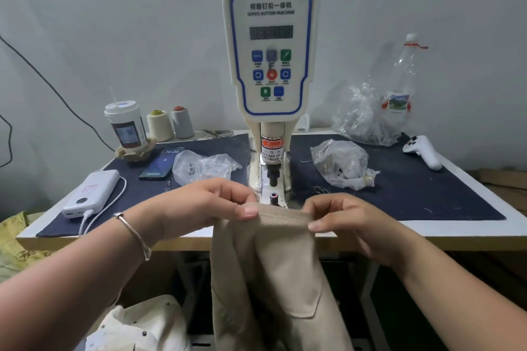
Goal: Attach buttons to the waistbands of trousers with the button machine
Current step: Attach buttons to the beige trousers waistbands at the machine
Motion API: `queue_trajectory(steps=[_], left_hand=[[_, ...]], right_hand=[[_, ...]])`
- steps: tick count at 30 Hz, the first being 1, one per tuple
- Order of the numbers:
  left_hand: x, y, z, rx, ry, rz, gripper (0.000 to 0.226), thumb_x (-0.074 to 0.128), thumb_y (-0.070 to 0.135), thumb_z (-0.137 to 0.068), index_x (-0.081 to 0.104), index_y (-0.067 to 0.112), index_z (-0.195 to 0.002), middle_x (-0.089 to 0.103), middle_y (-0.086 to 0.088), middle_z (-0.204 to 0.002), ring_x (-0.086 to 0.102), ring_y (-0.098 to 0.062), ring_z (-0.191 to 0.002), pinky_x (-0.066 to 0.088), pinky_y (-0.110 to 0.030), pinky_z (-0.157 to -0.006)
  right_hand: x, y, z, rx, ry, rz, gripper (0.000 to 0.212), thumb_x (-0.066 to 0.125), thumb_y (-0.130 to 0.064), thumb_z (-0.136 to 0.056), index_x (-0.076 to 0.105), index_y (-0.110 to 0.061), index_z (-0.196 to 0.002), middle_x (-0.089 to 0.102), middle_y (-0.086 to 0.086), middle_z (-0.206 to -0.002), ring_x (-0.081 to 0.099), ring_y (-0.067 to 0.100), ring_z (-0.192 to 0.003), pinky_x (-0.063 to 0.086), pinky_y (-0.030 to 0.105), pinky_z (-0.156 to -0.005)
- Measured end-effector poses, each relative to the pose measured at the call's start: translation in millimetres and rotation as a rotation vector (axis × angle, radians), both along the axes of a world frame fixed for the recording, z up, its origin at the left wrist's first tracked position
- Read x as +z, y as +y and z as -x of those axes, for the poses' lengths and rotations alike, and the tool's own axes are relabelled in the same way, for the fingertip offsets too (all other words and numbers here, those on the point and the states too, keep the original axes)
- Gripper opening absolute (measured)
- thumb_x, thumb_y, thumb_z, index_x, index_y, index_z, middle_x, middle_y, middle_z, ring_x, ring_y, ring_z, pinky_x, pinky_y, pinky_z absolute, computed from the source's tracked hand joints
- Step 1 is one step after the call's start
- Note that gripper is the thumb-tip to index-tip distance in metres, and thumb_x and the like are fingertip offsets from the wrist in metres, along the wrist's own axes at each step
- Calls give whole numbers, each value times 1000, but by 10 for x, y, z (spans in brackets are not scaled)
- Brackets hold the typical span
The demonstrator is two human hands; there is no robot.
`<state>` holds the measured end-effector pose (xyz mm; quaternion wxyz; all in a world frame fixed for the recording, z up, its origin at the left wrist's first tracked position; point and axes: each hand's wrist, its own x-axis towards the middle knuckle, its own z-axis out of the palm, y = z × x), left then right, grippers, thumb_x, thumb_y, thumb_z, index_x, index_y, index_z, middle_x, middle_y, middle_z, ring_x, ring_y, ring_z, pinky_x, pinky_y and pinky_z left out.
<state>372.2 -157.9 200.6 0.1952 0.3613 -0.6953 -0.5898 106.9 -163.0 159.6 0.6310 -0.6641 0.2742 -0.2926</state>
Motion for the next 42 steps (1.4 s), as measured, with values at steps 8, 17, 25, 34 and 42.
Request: queue_trajectory(steps=[8,17,25,34,42], left_hand=[[-491,-285,7,207,187,-165,17,62,21,-83,58,17,-67,53,4,-61,50,-6,-52,41,-15,-50],[-878,-701,65,379,288,-150,24,65,23,-80,56,21,-57,51,4,-58,51,-8,-51,40,-17,-46],[-1021,-815,88,380,298,-160,23,64,24,-80,58,21,-58,54,5,-58,51,-8,-50,39,-17,-45],[-1069,-828,93,378,352,-196,17,64,23,-78,63,19,-62,56,1,-62,53,-10,-54,41,-19,-48],[-1047,-784,133,436,360,-212,17,60,20,-73,57,20,-57,52,5,-54,50,-7,-46,39,-15,-42]], right_hand=[[-237,-433,-101,-151,-50,-151,13,60,-13,-81,52,-12,-71,48,0,-66,46,10,-62,36,22,-58],[-489,-775,-280,-296,-219,-308,30,47,-11,-89,52,-14,-59,43,3,-60,43,14,-58,33,29,-60],[-613,-832,-303,-362,-310,-379,38,44,-6,-87,44,-16,-51,34,-1,-53,36,11,-47,37,21,-45],[-669,-858,-312,-405,-326,-352,35,42,-2,-86,41,-13,-53,29,0,-57,31,11,-51,31,22,-49],[-641,-836,-345,-475,-310,-343,30,39,2,-86,39,-10,-58,28,3,-58,30,12,-53,28,26,-53]])
